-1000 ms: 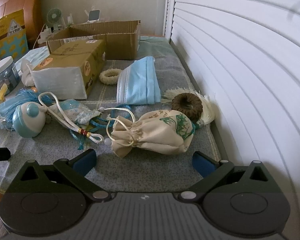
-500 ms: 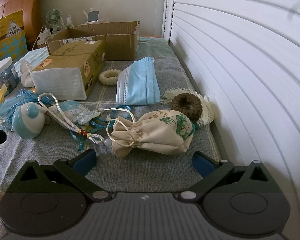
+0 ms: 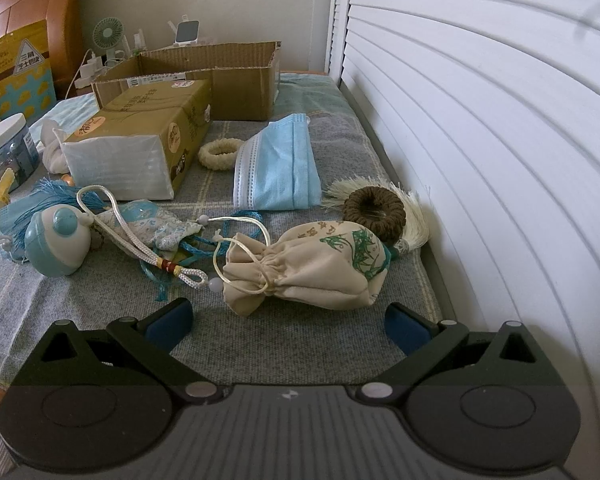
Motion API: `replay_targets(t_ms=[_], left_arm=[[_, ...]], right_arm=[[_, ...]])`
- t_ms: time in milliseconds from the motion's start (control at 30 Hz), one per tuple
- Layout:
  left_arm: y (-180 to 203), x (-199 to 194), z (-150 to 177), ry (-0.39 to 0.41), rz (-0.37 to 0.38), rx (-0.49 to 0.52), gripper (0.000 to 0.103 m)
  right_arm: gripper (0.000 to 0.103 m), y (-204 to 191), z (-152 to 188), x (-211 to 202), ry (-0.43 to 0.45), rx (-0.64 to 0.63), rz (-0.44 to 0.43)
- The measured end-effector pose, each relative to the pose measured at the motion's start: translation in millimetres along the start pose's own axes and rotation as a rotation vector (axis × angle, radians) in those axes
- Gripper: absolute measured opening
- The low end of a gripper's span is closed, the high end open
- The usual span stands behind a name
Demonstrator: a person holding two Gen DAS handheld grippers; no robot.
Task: Organize soft objects
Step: 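Close the left tool on the cream cloth knot while the right tool grasps the drawstring bag, then lift the cream drawstring bag with the right tool and drop it into the cardboard box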
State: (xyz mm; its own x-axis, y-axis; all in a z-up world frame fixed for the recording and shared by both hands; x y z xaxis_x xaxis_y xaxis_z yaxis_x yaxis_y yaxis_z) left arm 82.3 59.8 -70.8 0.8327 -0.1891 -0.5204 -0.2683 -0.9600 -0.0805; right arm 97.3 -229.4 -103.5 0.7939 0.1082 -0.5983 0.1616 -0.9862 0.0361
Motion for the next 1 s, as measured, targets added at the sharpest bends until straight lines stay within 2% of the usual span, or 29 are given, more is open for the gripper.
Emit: replay_targets(t_ms=[133,300,433,633,733,800,1000], left_arm=[[-6.9,16.5,5.4,-0.028,0.019,-0.065,0.069],[-13.0,31.0,13.5,-0.052,0.056,-0.158,0.067],[-13.9,35.0,13.4,-0.045,0.072,-0.172,0.065],[-15.3,38.8,11.7,-0.042,0.088,-0.181,0.056],[-15.9,38.9,11.1,-0.040,0.093,-0.181,0.050],[-16.1,38.0,10.6,-0.043,0.094,-0.179,0.039],[-18.4,33.1,8.1,-0.054,0.105,-0.170,0.036]], right_arm=[[0.103,0.0,-1.3,-0.7,-0.009,-0.001,0.013],[0.103,-0.7,-6.1,-3.3,0.011,-0.038,0.038],[0.103,0.9,-8.5,0.0,0.011,-0.050,0.042],[0.103,-1.0,-16.0,6.7,0.021,-0.073,0.052],[0.091,-4.0,-19.2,8.8,0.014,-0.076,0.042],[0.088,-6.3,-20.4,8.6,0.005,-0.085,0.048],[0.086,-10.7,-28.2,-3.4,0.023,-0.083,0.029]])
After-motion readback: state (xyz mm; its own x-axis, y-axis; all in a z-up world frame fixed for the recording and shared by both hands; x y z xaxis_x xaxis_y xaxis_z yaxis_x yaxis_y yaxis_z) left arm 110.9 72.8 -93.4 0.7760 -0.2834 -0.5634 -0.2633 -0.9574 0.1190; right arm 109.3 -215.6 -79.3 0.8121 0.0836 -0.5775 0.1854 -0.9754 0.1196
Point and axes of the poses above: each gripper's, at about its wrist camera, not at the fingertips, and x roughly the way its jaws point, y to its right, z to its underside, the point moved 4 cm from there along x, roughly the way its jaws point, and after that the axes turned 11 degrees about y, right-handed, at the moved point
